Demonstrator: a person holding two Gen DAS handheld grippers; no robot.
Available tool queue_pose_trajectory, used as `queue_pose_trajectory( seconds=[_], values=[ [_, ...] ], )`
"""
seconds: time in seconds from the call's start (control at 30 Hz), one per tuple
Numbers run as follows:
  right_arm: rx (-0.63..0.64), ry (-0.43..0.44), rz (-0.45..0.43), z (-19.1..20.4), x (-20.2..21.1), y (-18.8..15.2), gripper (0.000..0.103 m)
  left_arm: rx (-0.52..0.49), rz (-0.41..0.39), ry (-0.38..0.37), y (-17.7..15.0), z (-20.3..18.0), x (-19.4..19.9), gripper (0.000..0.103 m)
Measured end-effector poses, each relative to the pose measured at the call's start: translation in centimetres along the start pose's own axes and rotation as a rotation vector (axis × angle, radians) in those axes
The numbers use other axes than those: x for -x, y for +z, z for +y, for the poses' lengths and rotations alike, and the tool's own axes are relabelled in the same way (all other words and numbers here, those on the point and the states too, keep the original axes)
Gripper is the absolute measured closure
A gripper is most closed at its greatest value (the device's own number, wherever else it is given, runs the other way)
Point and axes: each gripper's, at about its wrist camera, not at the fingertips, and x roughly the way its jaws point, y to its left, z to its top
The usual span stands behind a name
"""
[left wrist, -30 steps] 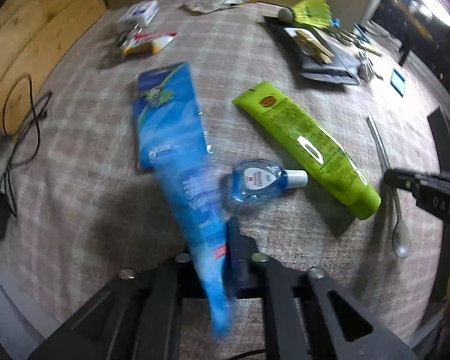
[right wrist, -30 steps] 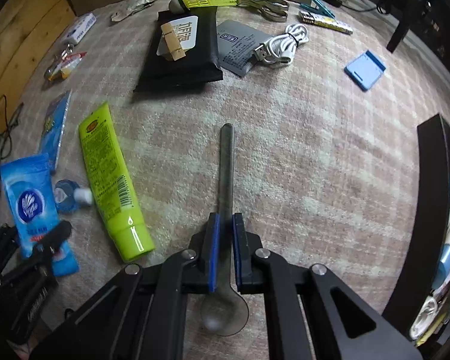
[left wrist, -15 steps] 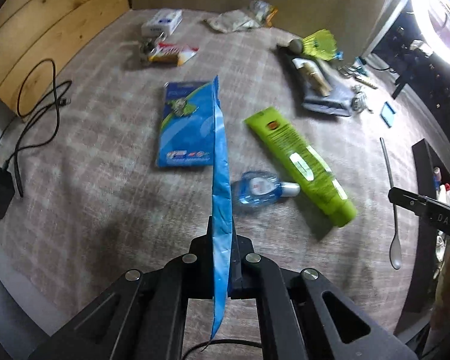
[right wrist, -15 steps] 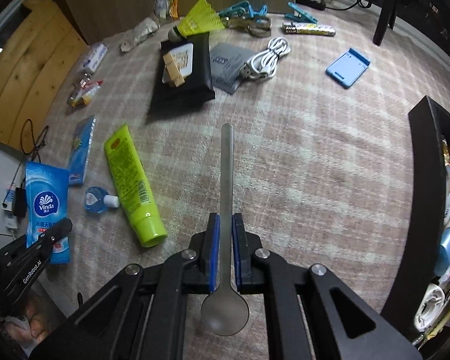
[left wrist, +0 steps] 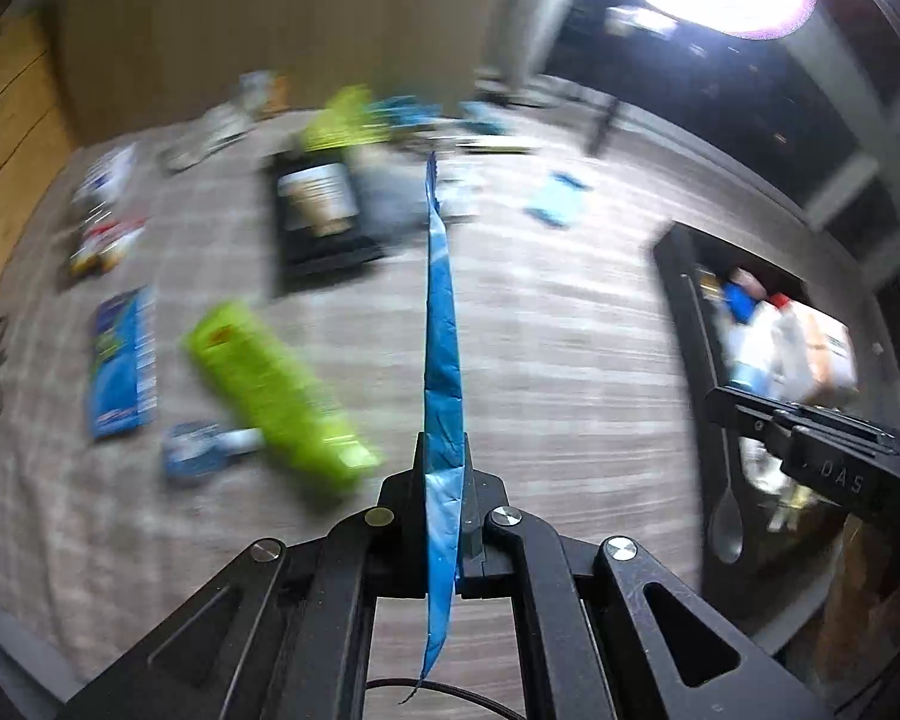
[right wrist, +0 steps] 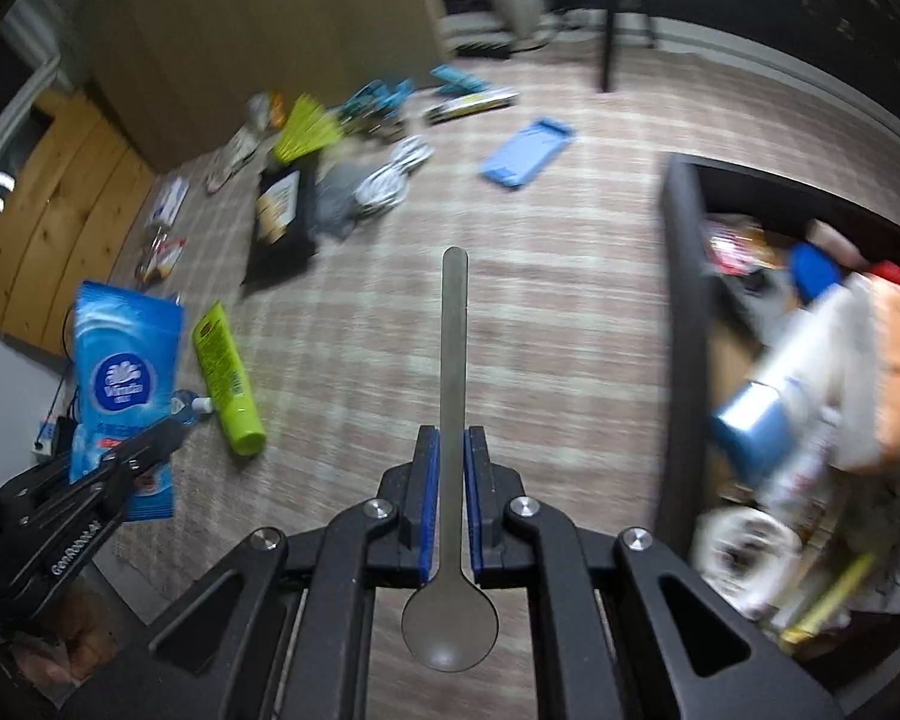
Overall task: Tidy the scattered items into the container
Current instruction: 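Carry the pouch and spoon over the black box and drop them in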
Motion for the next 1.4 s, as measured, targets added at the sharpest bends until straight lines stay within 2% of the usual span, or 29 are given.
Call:
queue_pose_trajectory(
  seconds=[0.33,0.6,0.8,0.87,0.9,0.93,0.97,1.0,1.07,1.4],
  values=[
    [-0.186,-0.102,-0.079,-13.4,7.5,-5.1,0.095,-0.223,0.062,-0.185,0.3,-16.3,-2.5,0.1],
    [-0.312,-0.183,-0.133,-21.5,11.3,-8.3,0.095,-0.305,0.108,-0.249,-0.3,-24.0,-3.9,0.1],
    [-0.371,-0.219,-0.141,-25.8,12.1,-9.1,0.095,-0.32,0.128,-0.269,-0.8,-26.3,-4.4,0.1],
    [-0.374,-0.224,-0.138,-26.6,12.0,-9.1,0.095,-0.354,0.124,-0.281,-1.2,-27.1,-4.3,0.099],
    [-0.364,-0.22,-0.139,-26.9,11.9,-8.8,0.094,-0.366,0.131,-0.278,-1.2,-27.3,-4.5,0.083],
    [-0.342,-0.216,-0.134,-26.9,11.7,-8.4,0.094,-0.355,0.142,-0.272,-1.2,-27.4,-4.6,0.061],
    [-0.339,-0.223,-0.13,-26.9,11.7,-8.3,0.092,-0.348,0.134,-0.277,-1.1,-27.3,-4.6,0.055],
    [-0.341,-0.231,-0.121,-27.0,11.5,-8.1,0.085,-0.345,0.122,-0.271,-1.1,-27.2,-4.4,0.056],
    [-0.345,-0.231,-0.126,-27.2,11.6,-7.8,0.079,-0.344,0.1,-0.241,-0.9,-27.0,-4.2,0.057],
    [-0.347,-0.217,-0.144,-26.6,11.6,-7.0,0.079,-0.289,0.096,-0.222,0.2,-23.5,-3.9,0.057]
  ],
)
